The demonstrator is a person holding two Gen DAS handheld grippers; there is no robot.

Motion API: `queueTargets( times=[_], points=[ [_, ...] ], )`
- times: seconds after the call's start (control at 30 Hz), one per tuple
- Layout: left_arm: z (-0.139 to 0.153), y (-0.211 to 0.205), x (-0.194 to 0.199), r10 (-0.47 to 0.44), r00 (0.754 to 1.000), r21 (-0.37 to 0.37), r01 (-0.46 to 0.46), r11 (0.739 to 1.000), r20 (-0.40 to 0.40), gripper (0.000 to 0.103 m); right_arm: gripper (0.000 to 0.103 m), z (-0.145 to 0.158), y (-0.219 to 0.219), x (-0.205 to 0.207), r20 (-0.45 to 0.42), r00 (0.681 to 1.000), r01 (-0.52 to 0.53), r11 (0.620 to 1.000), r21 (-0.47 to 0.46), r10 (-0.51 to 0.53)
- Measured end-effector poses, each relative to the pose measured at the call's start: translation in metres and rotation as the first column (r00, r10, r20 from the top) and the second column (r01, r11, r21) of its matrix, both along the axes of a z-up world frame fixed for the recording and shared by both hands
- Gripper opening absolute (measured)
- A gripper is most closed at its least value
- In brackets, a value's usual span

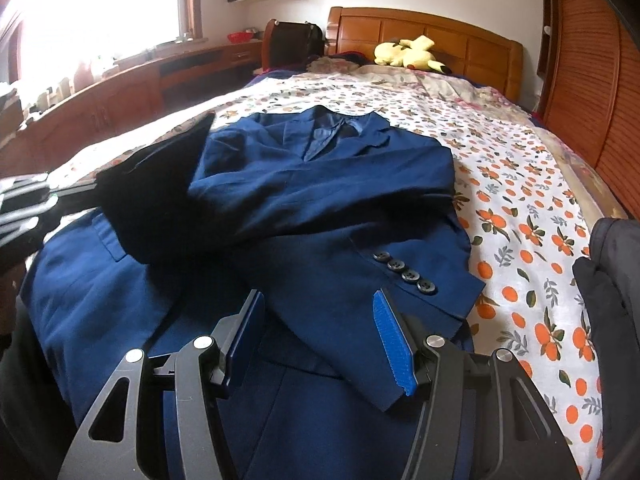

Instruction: Fold large clothes

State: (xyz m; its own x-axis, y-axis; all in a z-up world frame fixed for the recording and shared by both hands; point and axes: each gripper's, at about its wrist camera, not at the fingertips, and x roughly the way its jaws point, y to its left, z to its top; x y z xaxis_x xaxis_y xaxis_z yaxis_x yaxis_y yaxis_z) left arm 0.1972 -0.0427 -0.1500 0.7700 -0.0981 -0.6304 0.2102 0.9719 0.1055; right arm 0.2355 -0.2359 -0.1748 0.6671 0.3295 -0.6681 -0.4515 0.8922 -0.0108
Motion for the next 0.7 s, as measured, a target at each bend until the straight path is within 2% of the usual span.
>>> queueTargets(
  times=[0.23,0.3,0.37,0.53,0.63,0.7],
  points=[
    [-0.013,0.007,-0.026,0.008,1.000,-0.001,-0.008,1.000,-0.009,0.008,0.054,-0.002,0.008,0.001,-0.002,1.000,-0.004,1.000,-0.007,0.004],
    [-0.015,0.011,-0.032,0.011,1.000,-0.018,-0.011,1.000,-0.018,0.016,0.054,-0.002,0.011,0.001,-0.001,1.000,-0.009,1.000,-0.009,0.009],
    [-0.016,0.017,-0.039,0.017,1.000,-0.027,-0.017,1.000,-0.019,0.033,0.054,-0.002,0.014,0.000,-0.003,1.000,-0.015,1.000,-0.012,0.015],
    [-0.018,0.031,-0.051,0.035,0.999,-0.036,-0.036,0.999,-0.023,0.036,0.054,-0.003,0.016,0.000,-0.001,1.000,-0.023,1.000,-0.011,0.023],
    [-0.018,0.042,-0.051,0.056,0.998,-0.025,-0.056,0.998,-0.014,0.046,0.054,-0.003,0.017,0.000,0.001,1.000,-0.025,1.000,-0.010,0.025],
    [-0.018,0.052,-0.047,0.073,0.997,-0.017,-0.073,0.997,-0.015,0.047,0.054,-0.002,0.017,-0.001,0.003,1.000,-0.024,1.000,-0.008,0.024]
  ],
)
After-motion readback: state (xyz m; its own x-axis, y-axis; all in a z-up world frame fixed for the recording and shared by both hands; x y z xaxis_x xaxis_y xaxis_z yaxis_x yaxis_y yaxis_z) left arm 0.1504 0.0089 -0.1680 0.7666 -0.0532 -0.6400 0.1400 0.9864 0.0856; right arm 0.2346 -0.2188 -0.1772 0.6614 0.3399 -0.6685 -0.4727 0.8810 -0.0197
